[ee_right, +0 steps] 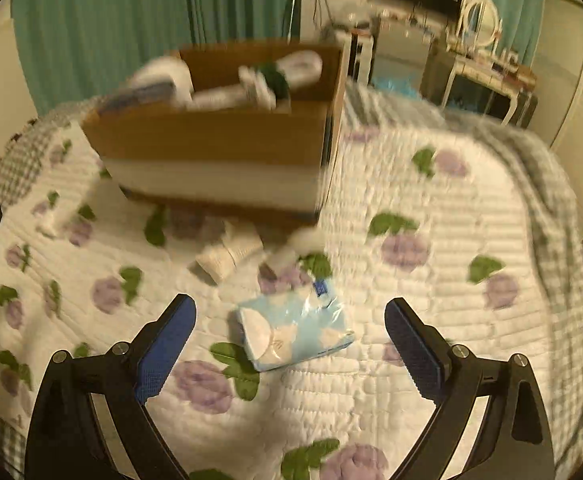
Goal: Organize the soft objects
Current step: 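Grasp the blue tissue pack with the right tool while the left grasps a white cloth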
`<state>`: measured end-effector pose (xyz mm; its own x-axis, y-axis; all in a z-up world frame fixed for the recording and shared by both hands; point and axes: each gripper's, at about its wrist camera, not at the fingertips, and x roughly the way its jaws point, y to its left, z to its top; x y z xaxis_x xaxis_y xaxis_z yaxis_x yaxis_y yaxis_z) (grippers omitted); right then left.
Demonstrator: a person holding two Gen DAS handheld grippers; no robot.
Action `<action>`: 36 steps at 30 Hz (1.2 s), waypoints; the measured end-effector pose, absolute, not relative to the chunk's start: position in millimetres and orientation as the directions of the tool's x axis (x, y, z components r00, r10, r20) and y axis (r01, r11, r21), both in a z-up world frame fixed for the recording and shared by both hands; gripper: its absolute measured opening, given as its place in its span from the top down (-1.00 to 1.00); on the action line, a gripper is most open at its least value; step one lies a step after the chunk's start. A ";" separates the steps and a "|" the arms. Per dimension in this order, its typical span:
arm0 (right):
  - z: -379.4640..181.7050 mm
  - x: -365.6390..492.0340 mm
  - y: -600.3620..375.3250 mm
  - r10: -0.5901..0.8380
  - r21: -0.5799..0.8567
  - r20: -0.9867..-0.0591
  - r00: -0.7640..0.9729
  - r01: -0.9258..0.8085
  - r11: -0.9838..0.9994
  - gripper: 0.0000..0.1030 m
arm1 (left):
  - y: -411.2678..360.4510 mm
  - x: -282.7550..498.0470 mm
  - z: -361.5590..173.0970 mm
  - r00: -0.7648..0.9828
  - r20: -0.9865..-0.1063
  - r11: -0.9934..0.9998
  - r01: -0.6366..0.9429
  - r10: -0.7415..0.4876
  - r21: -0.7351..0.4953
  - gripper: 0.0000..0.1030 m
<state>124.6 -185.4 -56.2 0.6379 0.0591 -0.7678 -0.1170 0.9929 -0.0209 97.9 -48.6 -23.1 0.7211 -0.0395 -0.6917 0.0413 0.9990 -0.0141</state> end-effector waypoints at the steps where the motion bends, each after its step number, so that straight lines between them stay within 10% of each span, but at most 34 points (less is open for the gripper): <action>1: -67.6 130.1 -186.9 0.064 -0.015 -0.780 0.622 -0.121 0.993 -0.86 | -53.4 104.6 -28.9 0.709 -0.704 0.999 0.037 -0.026 0.000 -0.37; 13: -135.5 175.5 -190.2 0.102 -0.010 -0.861 0.497 -0.218 0.976 -0.52 | -76.4 166.8 -71.7 0.630 -0.774 0.997 0.013 -0.064 -0.072 -0.37; 36: -105.2 185.0 -249.9 0.112 0.038 -0.791 0.602 -0.135 0.990 -0.52 | -130.9 198.8 -122.9 0.638 -0.770 0.997 0.072 -0.024 0.028 -0.37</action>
